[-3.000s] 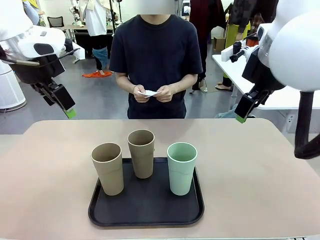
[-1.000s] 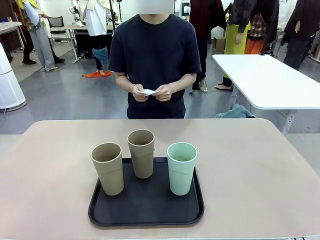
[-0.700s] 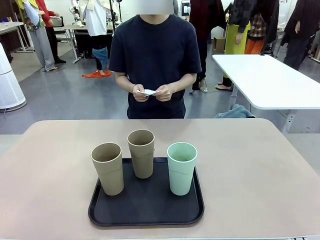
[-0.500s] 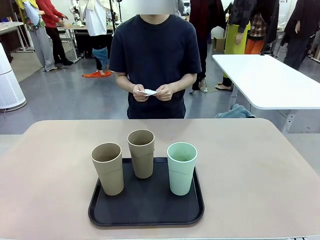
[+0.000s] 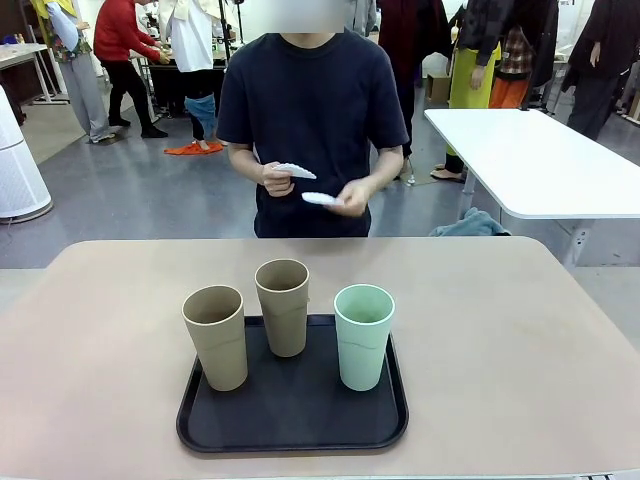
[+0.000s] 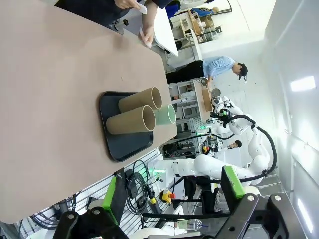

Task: Place coasters on the table and set cups on them.
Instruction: Pick up one Reusable plastic cup and place it on a coaster set by the human.

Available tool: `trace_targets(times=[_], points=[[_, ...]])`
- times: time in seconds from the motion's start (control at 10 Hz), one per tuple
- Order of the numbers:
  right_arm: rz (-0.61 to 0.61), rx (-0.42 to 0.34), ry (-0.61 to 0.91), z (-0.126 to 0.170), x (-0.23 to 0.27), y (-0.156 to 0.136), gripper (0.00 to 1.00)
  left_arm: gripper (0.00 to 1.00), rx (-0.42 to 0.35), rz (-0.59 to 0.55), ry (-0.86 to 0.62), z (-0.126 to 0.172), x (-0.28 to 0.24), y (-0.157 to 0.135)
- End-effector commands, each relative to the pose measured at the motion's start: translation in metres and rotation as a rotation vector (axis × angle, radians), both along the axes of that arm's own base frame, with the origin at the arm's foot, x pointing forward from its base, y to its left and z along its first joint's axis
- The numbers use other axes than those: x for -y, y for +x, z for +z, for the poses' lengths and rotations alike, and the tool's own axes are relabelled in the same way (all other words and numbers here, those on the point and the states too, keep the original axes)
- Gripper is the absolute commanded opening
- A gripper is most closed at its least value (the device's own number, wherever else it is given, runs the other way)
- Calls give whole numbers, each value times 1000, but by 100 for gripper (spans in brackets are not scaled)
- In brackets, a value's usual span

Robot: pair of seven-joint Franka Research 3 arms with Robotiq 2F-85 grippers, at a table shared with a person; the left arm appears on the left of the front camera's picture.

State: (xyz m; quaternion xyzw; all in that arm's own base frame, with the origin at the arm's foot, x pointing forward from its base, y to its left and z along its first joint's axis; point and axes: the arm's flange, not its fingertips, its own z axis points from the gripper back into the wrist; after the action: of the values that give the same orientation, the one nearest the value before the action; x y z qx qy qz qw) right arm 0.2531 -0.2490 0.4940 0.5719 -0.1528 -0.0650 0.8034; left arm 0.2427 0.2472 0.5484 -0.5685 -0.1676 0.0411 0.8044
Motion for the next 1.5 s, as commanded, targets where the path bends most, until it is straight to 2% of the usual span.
trace_targets(times=[0.0,1.4], points=[[14,-6,-4,-1,0,0,100,100,7,1,-10,2,1,-2],[14,-6,-4,-1,0,0,100,100,7,1,-10,2,1,-2]])
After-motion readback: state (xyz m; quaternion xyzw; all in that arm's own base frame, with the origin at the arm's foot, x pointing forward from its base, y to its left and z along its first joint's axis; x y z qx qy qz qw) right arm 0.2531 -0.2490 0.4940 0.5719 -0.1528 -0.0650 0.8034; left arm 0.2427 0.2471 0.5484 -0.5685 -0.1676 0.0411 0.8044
